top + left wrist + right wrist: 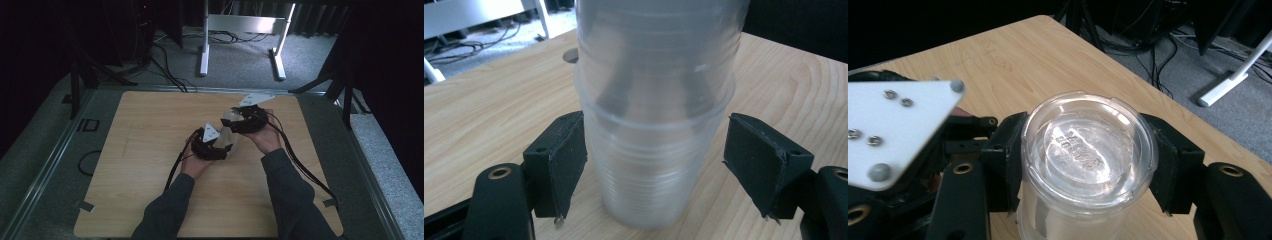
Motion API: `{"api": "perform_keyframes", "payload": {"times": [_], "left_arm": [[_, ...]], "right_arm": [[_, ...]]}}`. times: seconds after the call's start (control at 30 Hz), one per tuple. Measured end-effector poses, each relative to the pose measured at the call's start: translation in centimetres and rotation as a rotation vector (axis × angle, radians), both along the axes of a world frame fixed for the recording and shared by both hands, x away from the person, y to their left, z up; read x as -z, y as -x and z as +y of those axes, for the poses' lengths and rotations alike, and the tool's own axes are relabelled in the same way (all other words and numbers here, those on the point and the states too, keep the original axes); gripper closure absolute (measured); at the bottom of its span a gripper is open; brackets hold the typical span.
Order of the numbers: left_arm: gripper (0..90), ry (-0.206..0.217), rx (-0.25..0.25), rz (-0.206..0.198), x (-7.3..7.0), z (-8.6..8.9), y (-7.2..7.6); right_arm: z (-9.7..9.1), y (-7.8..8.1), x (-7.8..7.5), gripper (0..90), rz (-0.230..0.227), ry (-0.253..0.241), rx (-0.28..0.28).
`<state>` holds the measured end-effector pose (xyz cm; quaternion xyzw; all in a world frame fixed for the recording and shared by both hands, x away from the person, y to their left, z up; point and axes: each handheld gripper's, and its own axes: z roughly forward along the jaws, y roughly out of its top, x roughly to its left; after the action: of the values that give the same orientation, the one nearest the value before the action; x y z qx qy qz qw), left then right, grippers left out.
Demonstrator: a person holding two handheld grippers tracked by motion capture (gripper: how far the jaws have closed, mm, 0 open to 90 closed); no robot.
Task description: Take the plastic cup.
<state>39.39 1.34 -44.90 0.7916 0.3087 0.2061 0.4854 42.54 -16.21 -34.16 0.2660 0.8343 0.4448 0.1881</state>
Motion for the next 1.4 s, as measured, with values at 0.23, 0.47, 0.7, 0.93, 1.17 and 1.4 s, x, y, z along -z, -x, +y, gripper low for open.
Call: {"api": "perform_keyframes", "payload": {"times": [0.23,0.47,0.7,0.93,1.17,1.4], "left_arm": [[24.9,-0.009,-0.015,0.009,0.2,-0.2,-0.4],[25.9,-0.027,-0.019,-0.003,0.2,-0.3,-0.3],[27.2,-0.047,-0.019,-0.007,0.4,-0.5,-0.2],[27.3,-0.045,-0.017,-0.003,0.4,-0.4,-0.2],[27.3,-0.045,-0.018,0.0,0.5,-0.4,-0.2],[26.8,-0.032,-0.016,0.004,0.4,-0.3,-0.2]], "right_arm": [[0.0,-0.1,0.3,40.1,0.017,-0.008,0.0],[-0.1,-0.1,0.1,40.0,0.019,-0.004,-0.003],[-0.2,-0.1,-0.3,39.9,0.006,-0.013,-0.005],[-0.2,-0.1,-0.6,39.9,0.01,-0.018,-0.007],[-0.2,0.0,-1.0,40.0,0.0,-0.021,-0.01],[-0.5,0.1,-1.8,40.3,-0.005,-0.044,-0.011]]}}
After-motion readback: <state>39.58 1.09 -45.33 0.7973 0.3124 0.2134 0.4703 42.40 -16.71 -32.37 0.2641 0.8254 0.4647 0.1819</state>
